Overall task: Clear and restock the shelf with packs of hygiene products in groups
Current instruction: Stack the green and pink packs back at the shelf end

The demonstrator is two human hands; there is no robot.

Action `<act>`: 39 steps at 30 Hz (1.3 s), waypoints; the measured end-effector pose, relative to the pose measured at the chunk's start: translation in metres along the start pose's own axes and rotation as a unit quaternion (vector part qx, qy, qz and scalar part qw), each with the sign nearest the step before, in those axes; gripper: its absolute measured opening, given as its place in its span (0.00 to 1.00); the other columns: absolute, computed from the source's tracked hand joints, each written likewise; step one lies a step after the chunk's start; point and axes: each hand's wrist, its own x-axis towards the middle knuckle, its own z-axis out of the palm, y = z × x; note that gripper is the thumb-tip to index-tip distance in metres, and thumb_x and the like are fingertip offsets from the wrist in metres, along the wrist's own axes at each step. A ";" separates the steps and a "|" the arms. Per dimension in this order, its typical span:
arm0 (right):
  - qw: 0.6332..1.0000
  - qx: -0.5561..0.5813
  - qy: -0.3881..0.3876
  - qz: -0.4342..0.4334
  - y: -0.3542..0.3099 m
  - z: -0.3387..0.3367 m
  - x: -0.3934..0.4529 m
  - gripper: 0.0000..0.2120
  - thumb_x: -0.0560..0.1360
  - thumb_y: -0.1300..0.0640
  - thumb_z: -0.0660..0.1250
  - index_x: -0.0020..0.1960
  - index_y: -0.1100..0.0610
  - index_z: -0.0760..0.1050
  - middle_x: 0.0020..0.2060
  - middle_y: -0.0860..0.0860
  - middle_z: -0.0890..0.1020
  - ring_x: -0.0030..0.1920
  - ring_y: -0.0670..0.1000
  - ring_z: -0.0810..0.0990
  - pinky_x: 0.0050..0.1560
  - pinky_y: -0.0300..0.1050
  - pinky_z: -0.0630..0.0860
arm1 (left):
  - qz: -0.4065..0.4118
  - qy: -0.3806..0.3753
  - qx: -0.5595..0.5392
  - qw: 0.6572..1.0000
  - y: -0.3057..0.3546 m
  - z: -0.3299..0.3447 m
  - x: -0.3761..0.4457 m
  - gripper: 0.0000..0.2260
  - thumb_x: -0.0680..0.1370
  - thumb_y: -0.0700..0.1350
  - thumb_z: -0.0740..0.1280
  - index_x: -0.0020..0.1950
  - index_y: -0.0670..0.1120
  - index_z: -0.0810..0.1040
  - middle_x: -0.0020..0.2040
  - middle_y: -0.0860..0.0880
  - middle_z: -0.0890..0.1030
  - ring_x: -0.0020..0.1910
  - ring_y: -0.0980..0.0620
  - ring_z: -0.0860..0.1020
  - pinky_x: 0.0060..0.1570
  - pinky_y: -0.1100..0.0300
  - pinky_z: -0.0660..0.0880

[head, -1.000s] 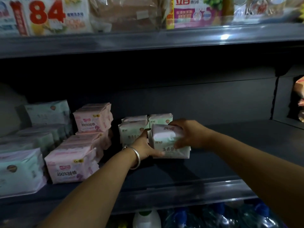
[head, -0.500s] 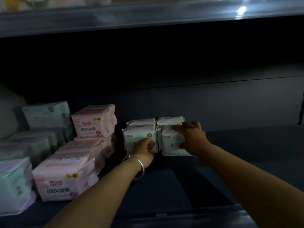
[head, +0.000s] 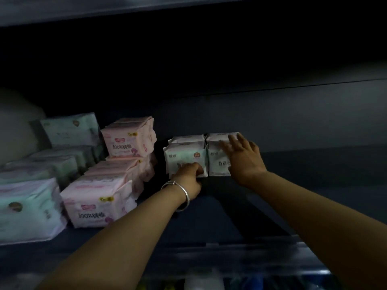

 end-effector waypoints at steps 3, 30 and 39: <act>0.999 -0.014 -0.003 -0.049 -0.009 -0.011 -0.032 0.28 0.77 0.53 0.62 0.75 0.51 0.59 0.76 0.52 0.54 0.76 0.55 0.47 0.74 0.53 0.47 | 0.012 0.007 0.029 1.000 0.009 -0.009 -0.023 0.15 0.75 0.38 0.65 0.61 0.45 0.74 0.63 0.45 0.75 0.62 0.46 0.73 0.64 0.54 0.70; 0.933 0.032 -0.346 -0.096 -0.029 0.183 -0.379 0.42 0.71 0.42 0.69 0.76 0.53 0.51 0.73 0.53 0.60 0.72 0.56 0.58 0.70 0.54 0.57 | -0.073 -0.297 0.201 0.931 -0.066 0.198 -0.325 0.44 0.68 0.57 0.73 0.76 0.49 0.52 0.75 0.49 0.57 0.73 0.47 0.56 0.69 0.52 0.56; 0.953 -0.038 -0.289 -0.086 -0.030 0.240 -0.396 0.43 0.71 0.46 0.70 0.75 0.58 0.50 0.68 0.55 0.62 0.66 0.57 0.62 0.65 0.54 0.62 | -0.069 -0.332 0.308 0.889 -0.096 0.239 -0.336 0.46 0.67 0.54 0.75 0.76 0.49 0.50 0.72 0.47 0.58 0.70 0.45 0.59 0.66 0.50 0.60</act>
